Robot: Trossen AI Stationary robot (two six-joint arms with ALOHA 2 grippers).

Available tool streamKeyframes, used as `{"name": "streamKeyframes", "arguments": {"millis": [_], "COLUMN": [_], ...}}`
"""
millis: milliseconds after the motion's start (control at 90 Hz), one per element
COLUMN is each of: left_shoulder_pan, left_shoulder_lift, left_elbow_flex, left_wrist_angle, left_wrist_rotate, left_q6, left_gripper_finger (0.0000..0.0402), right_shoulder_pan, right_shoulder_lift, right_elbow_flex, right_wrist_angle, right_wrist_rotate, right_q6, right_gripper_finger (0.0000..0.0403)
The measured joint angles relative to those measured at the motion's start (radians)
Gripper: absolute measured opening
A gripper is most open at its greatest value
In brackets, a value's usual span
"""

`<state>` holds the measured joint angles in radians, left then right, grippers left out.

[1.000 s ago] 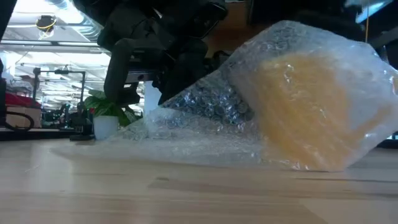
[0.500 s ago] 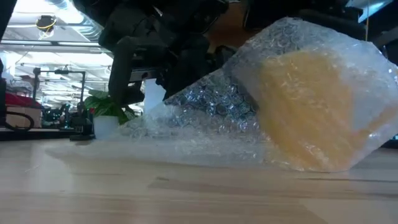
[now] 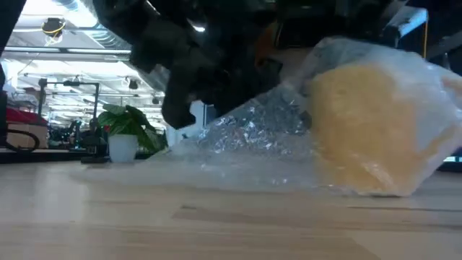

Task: Wrap mug
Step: Wrap the yellow mug with the bubble wrap

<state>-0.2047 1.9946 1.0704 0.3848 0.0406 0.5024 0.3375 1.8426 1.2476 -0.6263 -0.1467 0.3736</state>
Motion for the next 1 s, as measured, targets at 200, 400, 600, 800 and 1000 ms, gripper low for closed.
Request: {"name": "streamKeyframes", "arguments": {"millis": [200, 400, 600, 800, 1000], "left_shoulder_pan": [0.018, 0.012, 0.007, 0.006, 0.006], "left_shoulder_lift": [0.033, 0.030, 0.030, 0.030, 0.030], "left_elbow_flex": [0.000, 0.000, 0.000, -0.001, -0.001], "left_wrist_angle": [-0.040, -0.038, -0.045, -0.048, -0.051], "left_wrist_rotate": [-0.013, -0.003, -0.003, 0.000, 0.000], "left_q6": [-0.024, -0.029, -0.031, -0.031, -0.031], "left_gripper_finger": [0.0100, 0.0100, 0.0100, 0.0100, 0.0100], "right_shoulder_pan": [0.002, 0.003, 0.018, 0.053, 0.054], "right_shoulder_lift": [-0.024, -0.042, -0.047, -0.048, -0.049], "right_elbow_flex": [0.006, 0.050, 0.132, 0.199, 0.202], "right_wrist_angle": [-0.016, -0.096, -0.204, -0.347, -0.398], "right_wrist_rotate": [0.022, 0.050, 0.093, 0.168, 0.221], "right_q6": [0.003, 0.008, 0.008, 0.025, 0.040], "right_gripper_finger": [0.0000, 0.0000, 0.0000, 0.0000, 0.0000]}}
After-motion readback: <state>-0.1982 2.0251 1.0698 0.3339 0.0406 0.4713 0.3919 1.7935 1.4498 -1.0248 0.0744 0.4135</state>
